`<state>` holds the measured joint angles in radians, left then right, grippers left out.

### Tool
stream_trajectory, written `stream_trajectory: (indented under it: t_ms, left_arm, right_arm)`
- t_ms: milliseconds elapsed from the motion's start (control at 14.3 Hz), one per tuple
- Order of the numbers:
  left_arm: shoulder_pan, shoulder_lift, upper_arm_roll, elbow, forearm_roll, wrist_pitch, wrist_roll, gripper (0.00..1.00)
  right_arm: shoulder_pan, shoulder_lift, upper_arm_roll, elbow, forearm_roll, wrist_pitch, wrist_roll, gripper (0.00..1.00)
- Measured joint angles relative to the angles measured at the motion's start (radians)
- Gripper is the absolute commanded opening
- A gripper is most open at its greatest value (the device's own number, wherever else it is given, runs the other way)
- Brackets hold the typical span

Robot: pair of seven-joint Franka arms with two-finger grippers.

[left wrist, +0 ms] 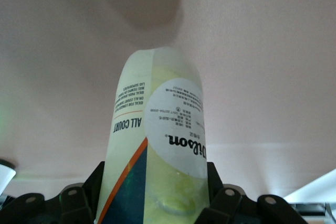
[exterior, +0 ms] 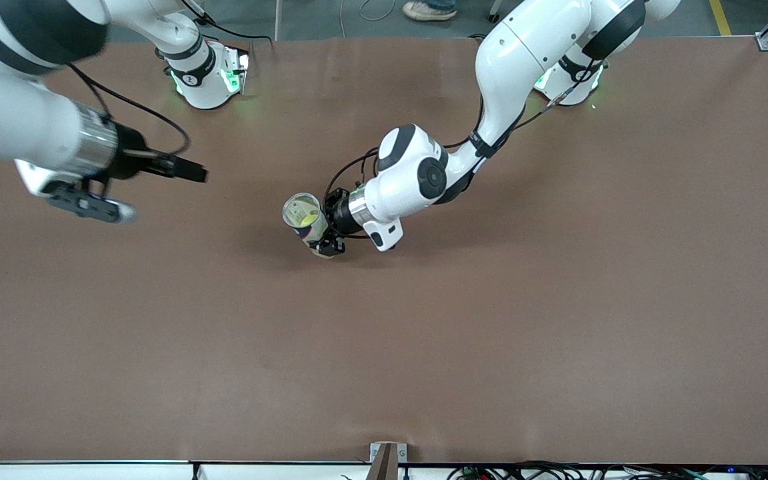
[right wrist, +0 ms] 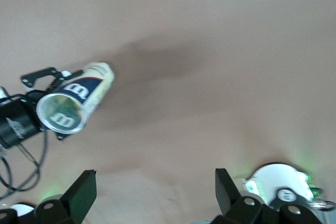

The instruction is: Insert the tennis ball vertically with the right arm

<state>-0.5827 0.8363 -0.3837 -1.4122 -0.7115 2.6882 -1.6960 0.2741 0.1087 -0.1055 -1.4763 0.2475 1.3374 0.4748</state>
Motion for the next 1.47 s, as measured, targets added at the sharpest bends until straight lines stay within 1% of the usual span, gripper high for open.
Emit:
stream_trajectory:
  t_ms: [70,210,490,840,980,1050,1120,1331,1471]
  left_arm:
    - [-0.001,0.004,-0.001,0.0,-0.033,0.0,0.036,0.76]
    - [-0.006,0.023,-0.002,-0.002,-0.057,0.0,0.076,0.76]
    - [-0.004,0.06,-0.002,0.0,-0.109,0.009,0.129,0.76]
    - [-0.003,0.07,-0.002,-0.001,-0.138,0.009,0.147,0.77]
    - [-0.002,0.082,-0.004,0.003,-0.148,0.009,0.171,0.79]
    - [-0.002,0.082,-0.004,0.003,-0.15,0.009,0.176,0.85]
    - [-0.002,0.082,-0.004,0.003,-0.151,0.009,0.178,1.0]
    - [-0.002,0.086,-0.003,0.003,-0.151,0.009,0.191,1.0]
    - [-0.002,0.089,-0.003,0.003,-0.151,0.009,0.203,1.0]
  right_arm:
    - [-0.023,-0.021,0.0,-0.002,-0.015,-0.03,-0.025,1.0]
    - [-0.082,-0.057,-0.002,-0.028,-0.031,-0.056,-0.086,1.0]
    - [-0.187,-0.127,-0.003,-0.12,-0.089,-0.058,-0.209,1.0]
    - [-0.298,-0.154,-0.005,-0.142,-0.149,-0.029,-0.379,1.0]
    - [-0.307,-0.154,-0.004,-0.142,-0.177,0.025,-0.412,1.0]
    - [-0.307,-0.155,-0.002,-0.14,-0.182,0.06,-0.422,1.0]
    - [-0.306,-0.155,0.002,-0.134,-0.184,0.1,-0.428,1.0]
    - [-0.296,-0.156,0.016,-0.118,-0.185,0.22,-0.438,1.0]
    - [-0.258,-0.155,0.021,-0.118,-0.195,0.267,-0.442,1.0]
